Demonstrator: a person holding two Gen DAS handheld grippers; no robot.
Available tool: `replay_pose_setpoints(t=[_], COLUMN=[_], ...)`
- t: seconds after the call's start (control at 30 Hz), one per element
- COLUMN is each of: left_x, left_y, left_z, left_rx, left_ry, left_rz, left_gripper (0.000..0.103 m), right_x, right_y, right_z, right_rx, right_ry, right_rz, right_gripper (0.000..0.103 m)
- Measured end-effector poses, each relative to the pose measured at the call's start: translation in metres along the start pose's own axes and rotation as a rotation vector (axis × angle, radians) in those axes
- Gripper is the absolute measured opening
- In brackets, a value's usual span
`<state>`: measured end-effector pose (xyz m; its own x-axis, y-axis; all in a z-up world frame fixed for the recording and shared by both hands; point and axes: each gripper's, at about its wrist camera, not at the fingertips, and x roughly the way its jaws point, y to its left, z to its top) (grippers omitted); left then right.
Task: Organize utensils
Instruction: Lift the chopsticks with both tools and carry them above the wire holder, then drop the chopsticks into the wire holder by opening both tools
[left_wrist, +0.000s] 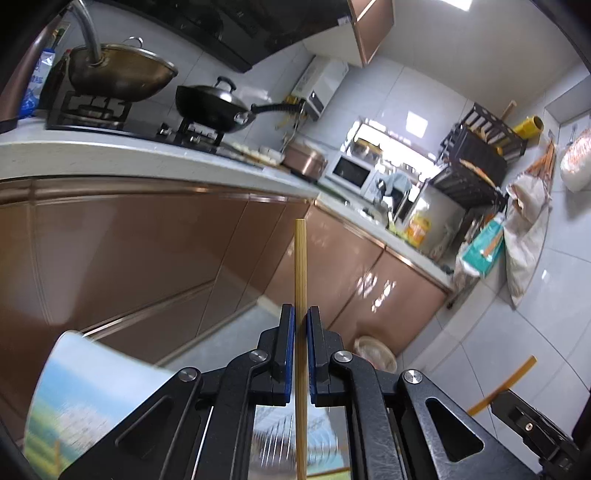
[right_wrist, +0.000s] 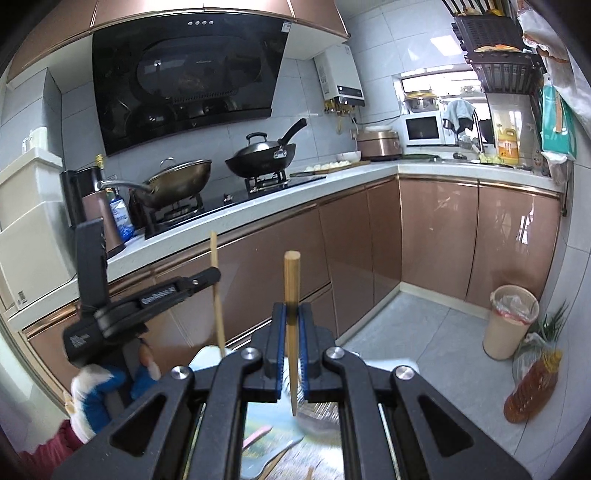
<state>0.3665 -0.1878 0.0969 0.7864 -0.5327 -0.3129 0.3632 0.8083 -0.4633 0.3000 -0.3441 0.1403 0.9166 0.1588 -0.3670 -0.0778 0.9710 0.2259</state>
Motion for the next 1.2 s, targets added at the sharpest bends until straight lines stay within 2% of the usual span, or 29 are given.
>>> replay_pose_setpoints(t=[0.2, 0.3, 0.6, 0.87, 0.97, 1.03, 1.2], left_x=[0.037, 0.051, 0.095, 0.096, 0.092, 0.088, 0.066], left_y=[-0.008, -0.01, 0.005, 0.01, 0.012, 0.012, 0.007], left_z=[-0.019, -0.035, -0.083, -0.101, -0.102, -0.101, -0.096], left_rx=[0.033, 0.069, 0.138, 0.18, 0.18, 0.188, 0.213], left_ry=[-0.143, -0.182, -0.145, -0.141, -0.135, -0.138, -0.154], left_rz=[0.046, 0.089, 0.205, 0.233, 0.231, 0.238, 0.247], left_gripper=[0.006, 0.006, 0.006, 0.006, 0.011, 0.022, 0.04], right_x=[0.037, 0.055, 0.092, 0.1, 0.096, 0.093, 0.082], right_y=[-0.034, -0.048, -0.071, -0.077, -0.082, -0.084, -0.086], right_z=[-0.003, -0.011, -0.049, -0.067, -0.071, -0.073, -0.073], right_rx=[-0.008, -0.005, 0.055, 0.063, 0.074, 0.082, 0.097], right_ry=[0.01, 0.031, 0.087, 0.137, 0.147, 0.152, 0.149], right_rz=[-0.006, -0.004, 0.034, 0.039, 0.032, 0.026, 0.01], right_gripper=[0.006, 0.006, 0.006, 0.007, 0.007, 0.007, 0.007])
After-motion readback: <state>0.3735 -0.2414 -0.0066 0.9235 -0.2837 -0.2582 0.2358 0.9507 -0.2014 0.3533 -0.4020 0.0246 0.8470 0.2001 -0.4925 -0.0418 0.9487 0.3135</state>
